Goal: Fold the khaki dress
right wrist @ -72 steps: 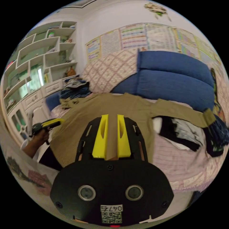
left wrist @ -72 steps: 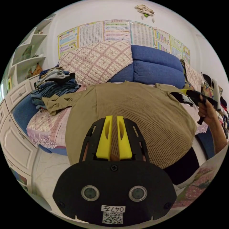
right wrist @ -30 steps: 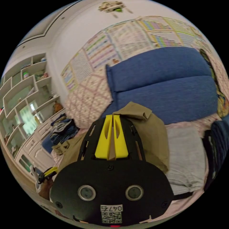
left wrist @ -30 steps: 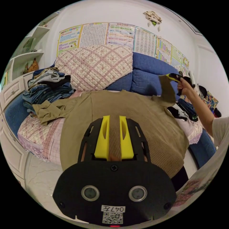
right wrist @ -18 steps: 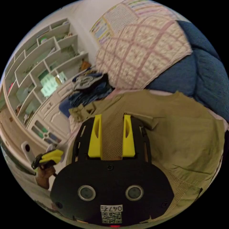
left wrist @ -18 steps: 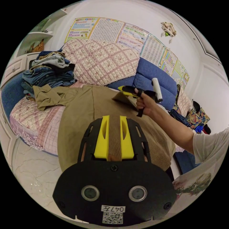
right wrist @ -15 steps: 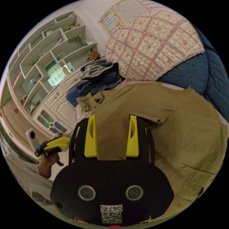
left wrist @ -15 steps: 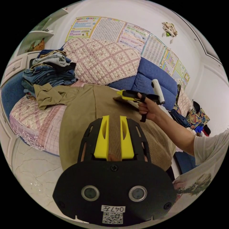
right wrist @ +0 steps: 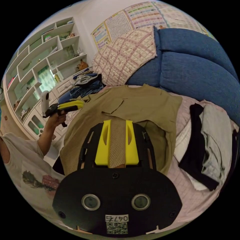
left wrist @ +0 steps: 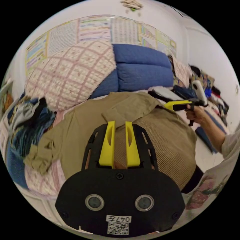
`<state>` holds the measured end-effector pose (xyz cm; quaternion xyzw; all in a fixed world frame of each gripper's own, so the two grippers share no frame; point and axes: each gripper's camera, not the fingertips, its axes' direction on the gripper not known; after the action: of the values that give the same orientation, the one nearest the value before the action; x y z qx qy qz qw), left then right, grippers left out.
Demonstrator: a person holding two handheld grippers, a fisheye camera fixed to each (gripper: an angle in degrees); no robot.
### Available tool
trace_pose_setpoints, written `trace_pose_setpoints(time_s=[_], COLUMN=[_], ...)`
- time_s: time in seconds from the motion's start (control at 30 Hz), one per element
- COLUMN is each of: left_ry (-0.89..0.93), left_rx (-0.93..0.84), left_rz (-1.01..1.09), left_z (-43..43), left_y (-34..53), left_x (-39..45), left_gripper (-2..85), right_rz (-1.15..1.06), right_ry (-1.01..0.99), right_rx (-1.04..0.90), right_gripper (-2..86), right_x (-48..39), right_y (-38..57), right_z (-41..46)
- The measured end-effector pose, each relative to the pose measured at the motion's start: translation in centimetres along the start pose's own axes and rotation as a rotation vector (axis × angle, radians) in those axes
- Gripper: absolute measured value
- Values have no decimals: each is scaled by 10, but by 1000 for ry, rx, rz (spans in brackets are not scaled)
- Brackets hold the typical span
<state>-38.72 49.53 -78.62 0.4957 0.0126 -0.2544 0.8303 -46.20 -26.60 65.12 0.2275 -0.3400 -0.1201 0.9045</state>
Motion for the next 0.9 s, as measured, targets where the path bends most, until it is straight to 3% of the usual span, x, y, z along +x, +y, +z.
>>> trace_pose_setpoints(time_s=[0.13,0.23,0.4,0.5,0.57,0.67,0.7,0.87,0.9], left_ry=[-97,-173,-37,-111,-62,35,29,50,26], left_rx=[-226,-293,-313,-159,41,196,194,-164,-175], left_rz=[212,221,141,-8,-333,-748,-748,15,67], left_z=[95,131,148,121,89,74,73,103,104], left_y=[-51,-69,-97,-109,-99,-59,-58,-133,-138], left_x=[48,46,10,-21,-66,-122,-127,-61,-52], left_gripper=[82,82,6,-6,-8,-8,-8,29,38], right_rz=[55,66,32,-19,-89,-200,-216,-268,-265], right_ry=[-38,-19,71,251,448,611,626,682,682], right_rx=[70,73,19,-52,-135,-236,-250,-269,-264], right_gripper=[46,45,45,50,60,68,68,66,66], right_x=[-16,-30,-55,-72,-87,-104,-107,-134,-136], right_y=[-2,-15,-51,-82,-108,-135,-139,-174,-178], right_z=[-26,-40,-57,-58,-47,-24,-21,-21,-23])
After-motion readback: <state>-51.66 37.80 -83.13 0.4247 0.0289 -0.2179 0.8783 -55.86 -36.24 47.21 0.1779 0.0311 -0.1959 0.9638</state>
